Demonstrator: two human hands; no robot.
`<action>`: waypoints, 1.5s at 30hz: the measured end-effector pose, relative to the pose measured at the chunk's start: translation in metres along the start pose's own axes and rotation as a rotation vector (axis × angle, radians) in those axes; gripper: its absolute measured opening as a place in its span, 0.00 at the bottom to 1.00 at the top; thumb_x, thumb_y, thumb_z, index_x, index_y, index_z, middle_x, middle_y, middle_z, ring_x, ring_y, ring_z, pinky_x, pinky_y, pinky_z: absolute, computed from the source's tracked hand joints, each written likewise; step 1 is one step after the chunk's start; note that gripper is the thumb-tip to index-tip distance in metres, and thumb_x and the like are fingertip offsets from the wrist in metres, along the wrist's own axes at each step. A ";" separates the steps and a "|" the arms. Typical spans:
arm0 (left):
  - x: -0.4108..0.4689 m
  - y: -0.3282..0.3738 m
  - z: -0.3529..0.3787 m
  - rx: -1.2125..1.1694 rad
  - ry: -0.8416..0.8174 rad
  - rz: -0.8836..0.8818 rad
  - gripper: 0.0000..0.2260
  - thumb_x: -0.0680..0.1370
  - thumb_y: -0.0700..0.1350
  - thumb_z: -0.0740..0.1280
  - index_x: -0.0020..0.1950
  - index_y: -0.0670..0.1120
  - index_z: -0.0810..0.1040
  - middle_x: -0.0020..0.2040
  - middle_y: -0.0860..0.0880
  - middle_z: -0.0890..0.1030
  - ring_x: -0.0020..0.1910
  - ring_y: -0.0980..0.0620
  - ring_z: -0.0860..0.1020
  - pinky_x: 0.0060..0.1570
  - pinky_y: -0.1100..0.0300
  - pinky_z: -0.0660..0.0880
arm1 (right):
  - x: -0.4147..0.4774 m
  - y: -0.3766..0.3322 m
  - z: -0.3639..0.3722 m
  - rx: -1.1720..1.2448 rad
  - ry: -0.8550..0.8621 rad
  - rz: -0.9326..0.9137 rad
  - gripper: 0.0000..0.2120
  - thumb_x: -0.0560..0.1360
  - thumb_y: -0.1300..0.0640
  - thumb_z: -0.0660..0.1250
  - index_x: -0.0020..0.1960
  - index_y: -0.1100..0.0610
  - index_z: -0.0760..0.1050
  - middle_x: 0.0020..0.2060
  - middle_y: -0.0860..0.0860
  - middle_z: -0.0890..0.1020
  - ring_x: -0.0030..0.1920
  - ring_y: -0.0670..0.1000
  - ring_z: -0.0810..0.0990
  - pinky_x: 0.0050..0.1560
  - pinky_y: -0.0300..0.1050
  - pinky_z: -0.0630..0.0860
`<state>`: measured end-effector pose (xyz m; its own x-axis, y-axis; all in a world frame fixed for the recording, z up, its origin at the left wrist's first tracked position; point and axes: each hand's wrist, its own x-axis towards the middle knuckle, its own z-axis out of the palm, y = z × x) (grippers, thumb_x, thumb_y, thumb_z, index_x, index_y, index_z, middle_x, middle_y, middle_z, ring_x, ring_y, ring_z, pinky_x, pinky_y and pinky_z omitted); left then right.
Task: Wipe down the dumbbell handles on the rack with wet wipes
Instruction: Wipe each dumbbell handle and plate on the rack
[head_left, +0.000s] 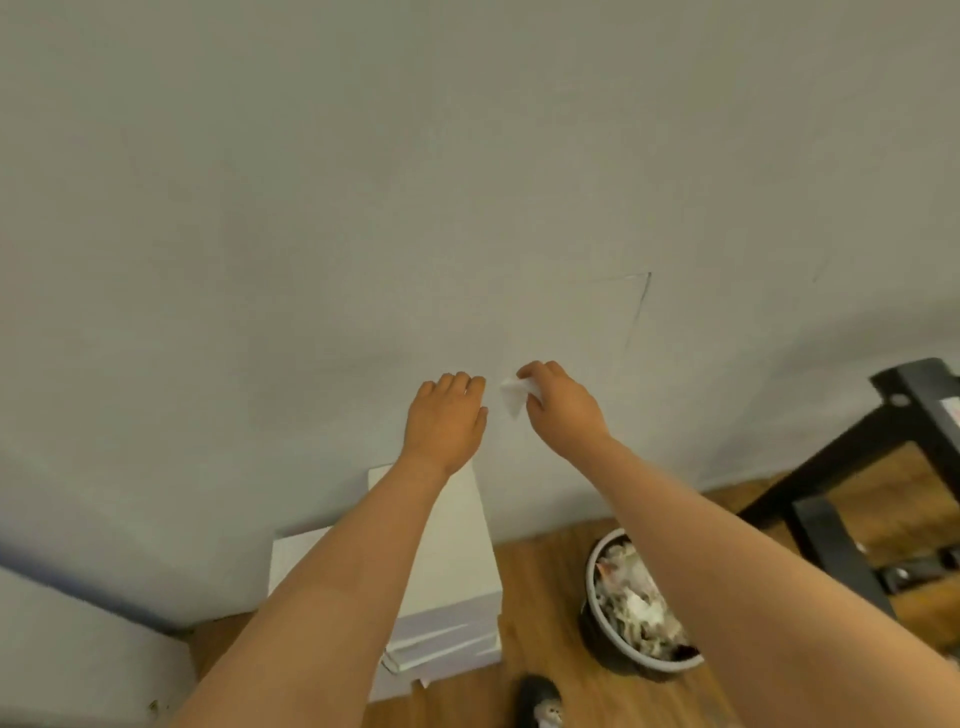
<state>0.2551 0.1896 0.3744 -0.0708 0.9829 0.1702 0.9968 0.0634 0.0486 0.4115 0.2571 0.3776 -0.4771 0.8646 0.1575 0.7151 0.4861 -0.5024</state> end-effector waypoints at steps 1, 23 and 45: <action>0.006 0.016 -0.005 -0.008 0.004 0.006 0.18 0.84 0.49 0.54 0.73 0.45 0.66 0.68 0.46 0.73 0.66 0.46 0.70 0.63 0.54 0.63 | -0.008 0.010 -0.014 -0.025 0.006 0.007 0.17 0.79 0.63 0.58 0.67 0.57 0.70 0.59 0.55 0.75 0.49 0.60 0.78 0.44 0.49 0.74; 0.096 0.582 0.021 -0.264 -0.012 0.488 0.19 0.83 0.50 0.58 0.74 0.47 0.66 0.70 0.47 0.72 0.68 0.49 0.71 0.66 0.55 0.68 | -0.232 0.417 -0.327 -0.220 0.247 0.532 0.18 0.81 0.58 0.60 0.69 0.50 0.66 0.64 0.51 0.73 0.54 0.52 0.78 0.50 0.46 0.78; 0.278 0.808 0.079 -0.626 -0.064 0.412 0.20 0.81 0.49 0.64 0.73 0.47 0.68 0.68 0.47 0.73 0.66 0.48 0.74 0.62 0.52 0.75 | -0.183 0.671 -0.461 0.179 0.539 0.553 0.16 0.81 0.57 0.61 0.68 0.50 0.69 0.59 0.49 0.76 0.46 0.43 0.74 0.41 0.31 0.71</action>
<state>1.0437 0.5280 0.3833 0.3248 0.9151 0.2391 0.7335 -0.4033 0.5470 1.2141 0.4836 0.4036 0.2689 0.9395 0.2121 0.6616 -0.0201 -0.7495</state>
